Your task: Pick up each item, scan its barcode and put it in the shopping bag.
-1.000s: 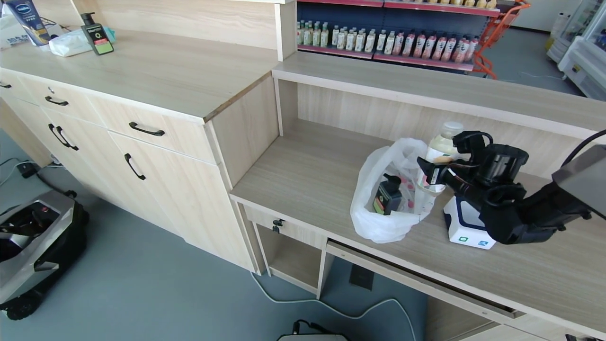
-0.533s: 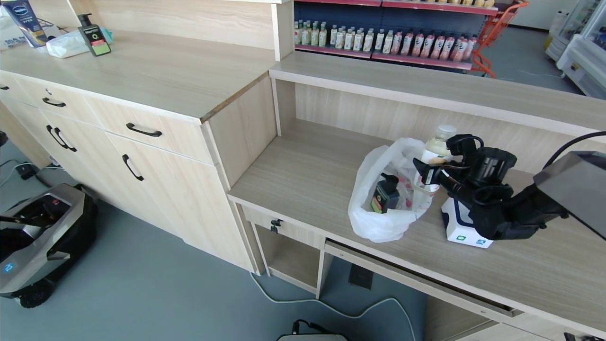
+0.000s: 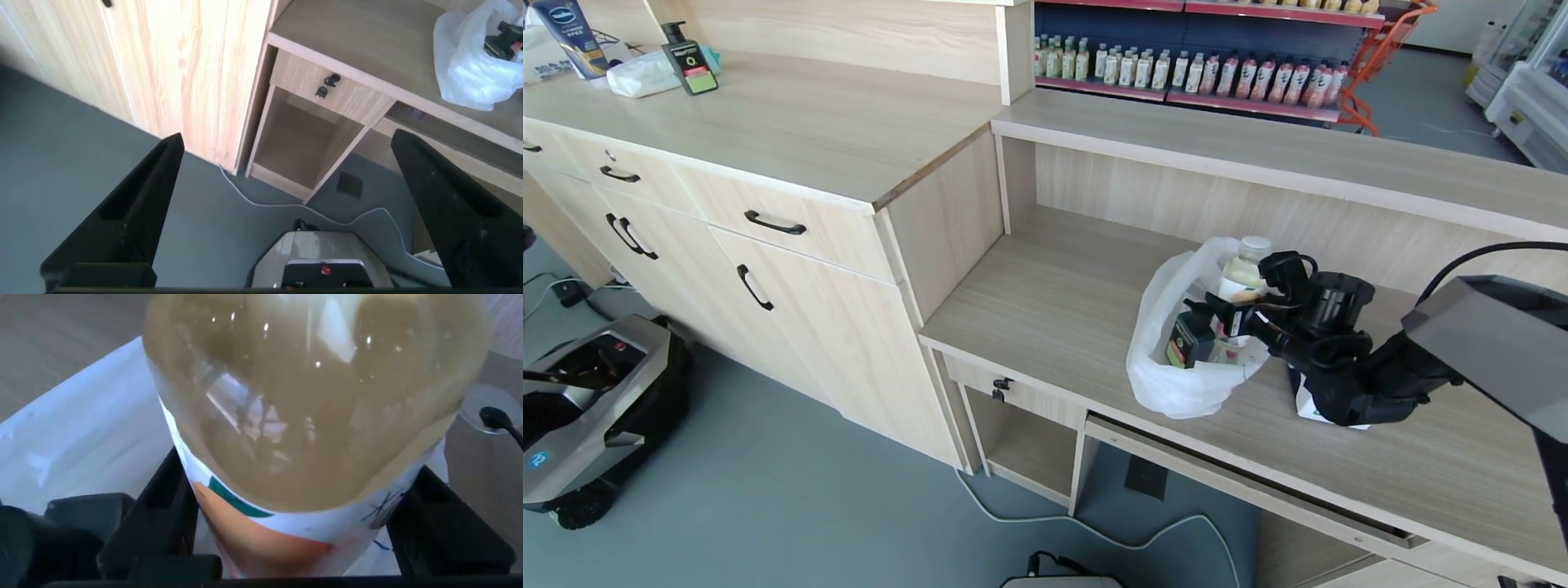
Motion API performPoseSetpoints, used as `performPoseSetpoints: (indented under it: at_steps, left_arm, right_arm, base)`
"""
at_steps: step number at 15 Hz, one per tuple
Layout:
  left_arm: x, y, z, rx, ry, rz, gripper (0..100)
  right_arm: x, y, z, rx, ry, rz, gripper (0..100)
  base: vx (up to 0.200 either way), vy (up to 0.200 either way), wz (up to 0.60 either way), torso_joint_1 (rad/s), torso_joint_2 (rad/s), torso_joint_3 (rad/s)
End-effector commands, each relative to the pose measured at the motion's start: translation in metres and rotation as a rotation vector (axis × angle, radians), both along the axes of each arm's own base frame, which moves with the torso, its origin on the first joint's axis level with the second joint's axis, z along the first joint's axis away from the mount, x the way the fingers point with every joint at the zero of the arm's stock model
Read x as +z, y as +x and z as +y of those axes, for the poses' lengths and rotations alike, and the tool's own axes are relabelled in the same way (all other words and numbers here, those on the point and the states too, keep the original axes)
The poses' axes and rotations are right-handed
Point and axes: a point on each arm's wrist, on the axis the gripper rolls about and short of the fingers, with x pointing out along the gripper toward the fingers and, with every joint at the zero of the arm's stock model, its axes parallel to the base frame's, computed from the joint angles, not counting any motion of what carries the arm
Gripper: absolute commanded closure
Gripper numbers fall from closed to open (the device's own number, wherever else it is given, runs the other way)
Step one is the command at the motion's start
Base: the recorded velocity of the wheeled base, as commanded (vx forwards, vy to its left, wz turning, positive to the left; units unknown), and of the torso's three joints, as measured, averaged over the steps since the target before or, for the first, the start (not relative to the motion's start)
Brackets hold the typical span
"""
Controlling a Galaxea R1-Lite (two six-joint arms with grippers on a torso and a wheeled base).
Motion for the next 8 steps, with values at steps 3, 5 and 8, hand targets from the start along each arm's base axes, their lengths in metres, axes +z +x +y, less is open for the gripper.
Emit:
performPoseSetpoints:
  at_steps: [3, 5, 8]
  left_arm:
    - [0.0, 0.0, 0.0, 0.0, 0.0, 0.0, 0]
    - [0.0, 0.0, 0.0, 0.0, 0.0, 0.0, 0]
    - [0.0, 0.0, 0.0, 0.0, 0.0, 0.0, 0]
  right_arm:
    - [-0.0149, 0.0018, -0.0033, -0.01, -0.008, 0.032, 100]
    - [-0.0177, 0.0023, -0.0046, -0.013, -0.013, 0.038, 100]
    - [-0.0177, 0.0041, -0.0038, 0.018, -0.025, 0.003, 100]
  base:
    - [0.0, 0.0, 0.0, 0.0, 0.0, 0.0]
    - [0.0, 0.0, 0.0, 0.0, 0.0, 0.0]
    - [0.0, 0.0, 0.0, 0.0, 0.0, 0.0]
